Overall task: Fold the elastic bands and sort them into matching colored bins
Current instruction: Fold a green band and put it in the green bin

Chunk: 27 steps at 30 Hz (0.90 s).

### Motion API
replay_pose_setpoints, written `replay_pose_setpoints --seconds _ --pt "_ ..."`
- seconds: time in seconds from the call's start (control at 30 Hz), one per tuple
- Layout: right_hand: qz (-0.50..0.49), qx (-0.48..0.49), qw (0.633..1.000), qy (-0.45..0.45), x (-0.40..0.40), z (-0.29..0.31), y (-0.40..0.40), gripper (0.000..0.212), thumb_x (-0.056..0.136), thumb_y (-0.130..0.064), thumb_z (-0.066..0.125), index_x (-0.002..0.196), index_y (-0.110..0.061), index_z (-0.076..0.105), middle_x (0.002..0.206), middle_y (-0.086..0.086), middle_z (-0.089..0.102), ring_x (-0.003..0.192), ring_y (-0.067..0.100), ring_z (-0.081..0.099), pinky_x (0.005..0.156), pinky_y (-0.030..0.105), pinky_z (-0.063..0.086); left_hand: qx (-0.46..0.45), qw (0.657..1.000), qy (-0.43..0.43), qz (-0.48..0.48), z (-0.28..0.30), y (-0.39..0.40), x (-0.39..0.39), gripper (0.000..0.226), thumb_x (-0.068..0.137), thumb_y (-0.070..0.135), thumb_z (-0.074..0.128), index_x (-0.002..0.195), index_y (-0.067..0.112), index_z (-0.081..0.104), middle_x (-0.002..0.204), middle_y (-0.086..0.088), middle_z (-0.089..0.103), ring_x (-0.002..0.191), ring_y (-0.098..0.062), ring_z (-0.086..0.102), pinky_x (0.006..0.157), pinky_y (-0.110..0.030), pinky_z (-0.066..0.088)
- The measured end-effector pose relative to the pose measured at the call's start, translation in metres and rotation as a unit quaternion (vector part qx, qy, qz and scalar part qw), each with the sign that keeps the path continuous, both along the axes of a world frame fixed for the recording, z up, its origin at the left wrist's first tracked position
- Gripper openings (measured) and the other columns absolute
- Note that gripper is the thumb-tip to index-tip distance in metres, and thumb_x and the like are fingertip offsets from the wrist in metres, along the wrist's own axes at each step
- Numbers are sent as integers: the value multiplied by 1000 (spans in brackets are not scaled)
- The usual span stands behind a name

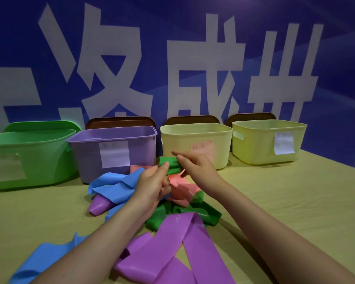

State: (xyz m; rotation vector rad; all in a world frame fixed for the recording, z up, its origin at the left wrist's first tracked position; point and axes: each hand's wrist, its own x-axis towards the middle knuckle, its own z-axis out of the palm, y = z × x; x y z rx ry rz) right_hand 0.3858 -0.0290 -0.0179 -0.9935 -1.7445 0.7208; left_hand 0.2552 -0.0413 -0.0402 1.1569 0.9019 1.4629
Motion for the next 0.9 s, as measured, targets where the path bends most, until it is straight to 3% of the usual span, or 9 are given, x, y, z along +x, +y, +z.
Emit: replay_pose_setpoints --seconds 0.1,0.27,0.4,0.5,0.6,0.73,0.83,0.9 --pt "8 -42 999 9 -1 0 0 29 100 -15 45 122 -5 62 79 5 62 63 8 55 58 15 47 6 998 60 23 0 -1 -3 37 99 19 47 65 8 41 39 3 32 34 -10 27 37 -17 21" --pt "-3 -33 999 12 0 -1 1 23 97 -14 51 111 -3 67 73 5 64 58 5 56 58 15 48 14 987 142 77 1 -2 -7 41 98 28 50 62 9 46 38 5 37 40 -10 32 38 -16 28" --pt "15 -50 997 48 -1 -1 0 19 96 -14 55 105 -4 67 68 3 62 55 6 55 56 14 47 7 988 139 65 3 -3 -7 34 98 30 49 75 6 55 43 1 46 38 -8 38 39 -16 33" --pt "24 -82 994 74 0 -2 2 14 93 -13 59 102 -6 67 71 4 64 55 5 56 57 15 49 16 988 142 61 2 -3 -7 35 98 29 49 71 8 53 43 2 47 41 -9 39 41 -15 33" --pt "3 -115 984 138 -4 -2 4 7 91 -9 61 86 -8 66 66 3 60 52 5 53 54 16 45 28 983 169 66 3 -3 -7 38 98 26 49 64 9 50 41 3 41 41 -9 36 40 -15 31" --pt "-14 -180 948 261 -7 -1 8 17 90 -2 60 74 -5 59 61 6 51 49 10 46 47 16 37 36 978 203 42 4 -2 -3 34 98 25 49 68 10 54 36 7 37 35 -5 32 41 -18 28" --pt "-46 -166 958 228 -4 -5 10 12 90 -6 62 78 -5 61 64 5 54 54 11 48 51 17 41 37 970 235 43 2 -3 1 35 98 25 49 67 10 52 33 7 36 33 -4 32 39 -17 28" --pt "-64 -75 985 144 -4 -8 10 5 89 -8 64 88 -5 67 70 3 62 62 12 56 58 18 47 37 977 204 50 3 -5 1 35 99 24 48 67 10 53 36 7 36 36 -7 32 39 -17 28"
